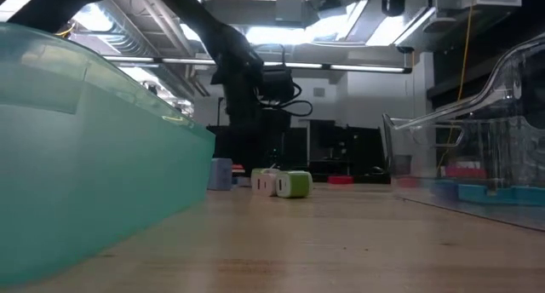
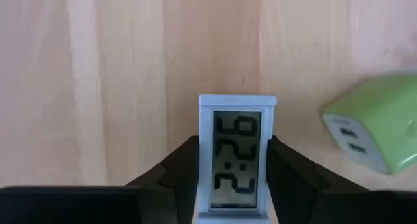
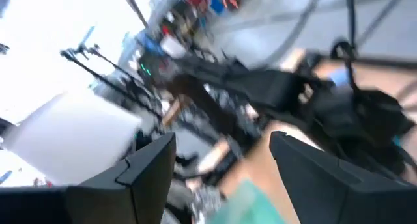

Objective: Pick & Place Office items
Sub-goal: Put the white digital clock into the transparent bin

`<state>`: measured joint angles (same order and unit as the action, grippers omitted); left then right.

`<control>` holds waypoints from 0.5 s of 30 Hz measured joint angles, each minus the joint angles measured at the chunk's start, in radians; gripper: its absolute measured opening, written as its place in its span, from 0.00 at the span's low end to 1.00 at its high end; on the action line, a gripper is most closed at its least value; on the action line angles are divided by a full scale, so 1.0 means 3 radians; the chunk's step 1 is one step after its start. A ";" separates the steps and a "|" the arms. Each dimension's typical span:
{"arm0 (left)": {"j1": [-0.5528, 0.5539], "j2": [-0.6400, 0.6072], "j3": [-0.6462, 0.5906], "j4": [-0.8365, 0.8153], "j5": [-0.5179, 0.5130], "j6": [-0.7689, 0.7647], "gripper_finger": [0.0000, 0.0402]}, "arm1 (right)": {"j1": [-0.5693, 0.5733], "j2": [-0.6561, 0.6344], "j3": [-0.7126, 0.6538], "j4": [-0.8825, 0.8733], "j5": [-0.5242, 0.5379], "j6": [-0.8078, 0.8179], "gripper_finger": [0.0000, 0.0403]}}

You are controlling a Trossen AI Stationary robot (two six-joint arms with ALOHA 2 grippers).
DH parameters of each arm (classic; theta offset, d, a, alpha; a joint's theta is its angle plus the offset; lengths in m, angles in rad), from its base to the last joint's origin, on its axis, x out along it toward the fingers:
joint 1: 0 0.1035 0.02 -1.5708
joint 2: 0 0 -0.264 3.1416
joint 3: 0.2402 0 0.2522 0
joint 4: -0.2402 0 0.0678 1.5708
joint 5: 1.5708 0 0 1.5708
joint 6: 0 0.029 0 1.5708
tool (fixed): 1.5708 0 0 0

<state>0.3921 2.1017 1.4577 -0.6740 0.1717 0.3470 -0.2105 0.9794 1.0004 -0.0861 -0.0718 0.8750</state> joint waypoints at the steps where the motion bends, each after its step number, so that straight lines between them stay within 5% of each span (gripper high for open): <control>1: 0.0037 0.0013 0.0049 -0.0026 0.0096 -0.0090 0.35 | -0.0026 0.0000 0.0000 0.0116 -0.0005 -0.0044 0.65; 7: 0.0259 0.0017 0.0525 0.0121 0.0877 -0.0524 0.34 | -0.0147 -0.0045 0.0000 0.0869 -0.0262 -0.0517 0.65; 15: 0.0112 0.0015 0.1564 -0.0004 0.1128 -0.0668 0.34 | -0.0337 -0.0503 0.0000 0.0934 -0.0339 -0.1371 0.65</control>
<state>0.4258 2.1063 1.9270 -0.6751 0.5100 0.1465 -0.3115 0.8286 1.0004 0.1942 -0.1733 0.4637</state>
